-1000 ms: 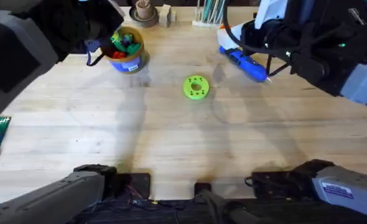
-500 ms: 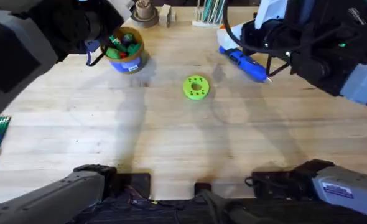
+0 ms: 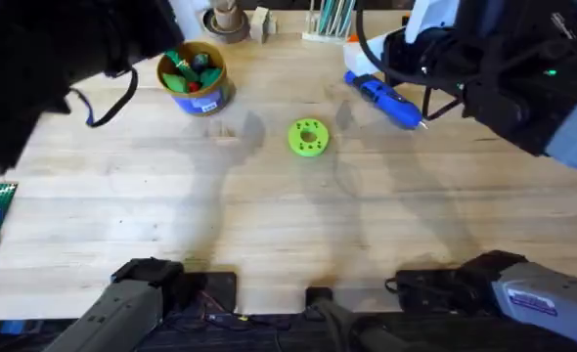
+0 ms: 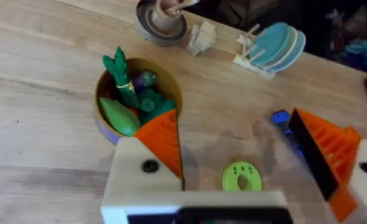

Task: Pick up the gripper from the table and insert it into the empty holder that is missing its gripper. Then pick up a screw, insert it into the mounting hole, and use the screwdriver to tighten it. Finally, clean up the table by picking up the vegetable and placing it into the bucket.

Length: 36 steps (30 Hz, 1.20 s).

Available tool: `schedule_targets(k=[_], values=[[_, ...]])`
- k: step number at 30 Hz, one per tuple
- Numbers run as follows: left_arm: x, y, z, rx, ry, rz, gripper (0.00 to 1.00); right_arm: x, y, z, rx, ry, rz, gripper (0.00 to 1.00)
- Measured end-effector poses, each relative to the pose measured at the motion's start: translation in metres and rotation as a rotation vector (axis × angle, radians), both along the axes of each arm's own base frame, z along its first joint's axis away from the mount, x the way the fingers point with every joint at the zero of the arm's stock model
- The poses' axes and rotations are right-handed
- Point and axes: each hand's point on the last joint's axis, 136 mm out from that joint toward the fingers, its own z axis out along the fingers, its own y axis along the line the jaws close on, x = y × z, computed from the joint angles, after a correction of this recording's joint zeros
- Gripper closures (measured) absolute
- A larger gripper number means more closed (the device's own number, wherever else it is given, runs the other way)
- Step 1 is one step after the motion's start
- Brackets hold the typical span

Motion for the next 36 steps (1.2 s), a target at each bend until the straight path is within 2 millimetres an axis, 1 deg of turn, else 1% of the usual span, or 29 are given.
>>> schedule_targets(k=[3,4,5,6,8,11,12,14,15,16,17,21,22,23,24,28,36], values=[[-0.02,-0.01,0.004,0.041,-0.004,-0.105,0.005,-0.01,0.002,0.012,0.008,-0.018,0.013,0.082],[-0.027,-0.013,0.005,0.051,-0.007,-0.136,0.022,-0.014,0.002,0.014,0.008,-0.014,0.02,0.082],[-0.035,-0.016,0.008,0.059,-0.013,-0.165,0.089,-0.02,0.004,0.014,0.008,-0.002,0.032,0.08],[-0.041,-0.018,0.01,0.064,-0.02,-0.185,0.172,-0.025,0.006,0.014,0.009,0.01,0.047,0.081],[-0.055,-0.022,0.017,0.073,-0.044,-0.223,0.503,-0.035,0.01,0.01,0.015,0.044,0.082,0.081],[-0.073,-0.024,0.027,0.084,-0.081,-0.253,0.951,-0.052,0.017,0.007,0.034,0.092,0.144,0.082],[-0.078,-0.024,0.029,0.087,-0.09,-0.259,0.982,-0.056,0.018,0.007,0.043,0.102,0.156,0.082],[-0.088,-0.025,0.034,0.094,-0.111,-0.269,0.995,-0.065,0.02,0.009,0.063,0.119,0.177,0.08],[-0.093,-0.025,0.037,0.102,-0.127,-0.279,0.989,-0.07,0.021,0.011,0.075,0.126,0.184,0.081],[-0.098,-0.026,0.04,0.106,-0.142,-0.289,0.92,-0.074,0.02,0.012,0.084,0.13,0.187,0.082],[-0.102,-0.027,0.043,0.118,-0.16,-0.302,0.795,-0.077,0.02,0.014,0.092,0.133,0.191,0.081],[-0.118,-0.032,0.052,0.139,-0.214,-0.351,0.163,-0.091,0.017,0.024,0.117,0.129,0.198,0.082],[-0.121,-0.033,0.053,0.145,-0.224,-0.363,0.05,-0.094,0.017,0.026,0.121,0.125,0.2,0.081],[-0.125,-0.034,0.054,0.155,-0.234,-0.376,0.018,-0.096,0.016,0.028,0.124,0.119,0.201,0.081],[-0.128,-0.035,0.055,0.165,-0.244,-0.389,0.011,-0.098,0.016,0.031,0.128,0.112,0.203,0.081],[-0.136,-0.037,0.057,0.194,-0.271,-0.42,0.008,-0.101,0.015,0.036,0.137,0.099,0.209,0.083],[-0.137,-0.038,0.057,0.213,-0.278,-0.434,0.007,-0.101,0.016,0.036,0.14,0.103,0.209,0.082]])
